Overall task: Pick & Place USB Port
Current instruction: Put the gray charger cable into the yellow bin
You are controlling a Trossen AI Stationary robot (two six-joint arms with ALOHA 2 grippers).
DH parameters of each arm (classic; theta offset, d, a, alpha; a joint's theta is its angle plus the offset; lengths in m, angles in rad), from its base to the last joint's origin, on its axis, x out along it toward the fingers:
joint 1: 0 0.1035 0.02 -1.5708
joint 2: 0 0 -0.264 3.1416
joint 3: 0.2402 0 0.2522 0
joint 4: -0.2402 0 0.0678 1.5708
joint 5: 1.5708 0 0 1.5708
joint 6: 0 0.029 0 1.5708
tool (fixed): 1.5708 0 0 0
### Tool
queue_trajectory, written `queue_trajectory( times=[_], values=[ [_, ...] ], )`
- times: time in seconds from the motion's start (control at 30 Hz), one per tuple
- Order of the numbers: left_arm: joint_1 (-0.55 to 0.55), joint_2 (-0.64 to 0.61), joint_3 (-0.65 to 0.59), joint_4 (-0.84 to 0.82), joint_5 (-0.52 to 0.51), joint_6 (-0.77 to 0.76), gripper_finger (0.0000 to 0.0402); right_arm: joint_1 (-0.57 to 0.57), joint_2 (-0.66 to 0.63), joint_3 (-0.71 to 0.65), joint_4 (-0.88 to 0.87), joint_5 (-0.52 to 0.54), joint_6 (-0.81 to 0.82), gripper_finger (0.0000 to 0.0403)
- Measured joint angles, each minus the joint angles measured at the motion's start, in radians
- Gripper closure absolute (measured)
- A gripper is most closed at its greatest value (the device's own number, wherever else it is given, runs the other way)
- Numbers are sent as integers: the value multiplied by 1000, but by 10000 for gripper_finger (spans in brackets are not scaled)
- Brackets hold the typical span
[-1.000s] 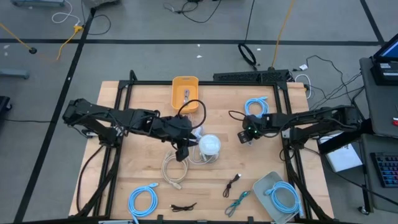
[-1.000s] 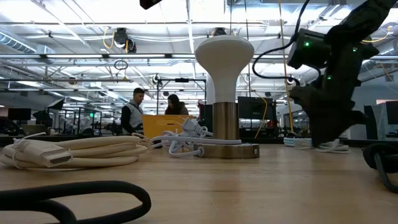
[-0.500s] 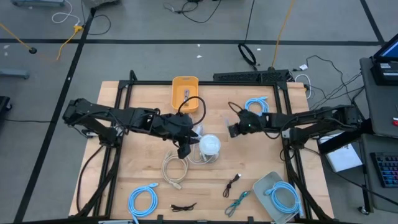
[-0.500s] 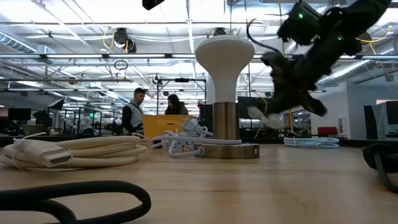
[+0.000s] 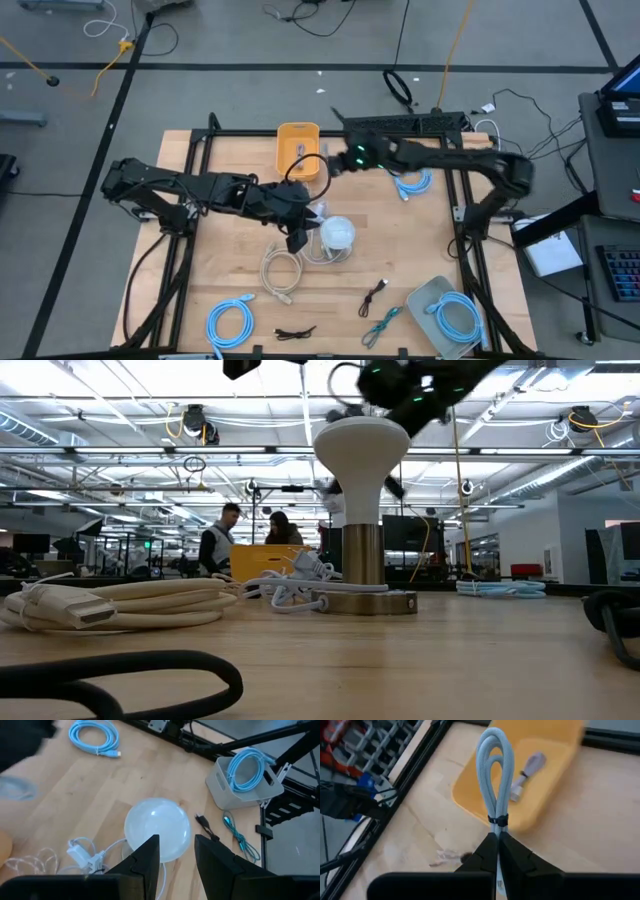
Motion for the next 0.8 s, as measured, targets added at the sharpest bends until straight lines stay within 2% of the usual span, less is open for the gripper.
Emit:
queue_trajectory(
  times=[0.13,0.27,0.37,0.57,0.8],
  values=[
    [-11,-12,1,-40,-21,-29,277,-10,142,178,-4,-53,-30,403],
    [-37,-42,3,-78,-70,-63,277,-20,207,262,-30,-50,-34,403],
    [-72,-72,-1,-135,-125,-90,277,-34,246,273,-26,-51,-31,403],
    [-118,-108,1,-138,-224,-125,277,-44,296,273,-57,-65,-22,403],
    [-132,-116,0,-140,-245,-134,277,-40,316,273,-36,-43,-6,403]
  ],
)
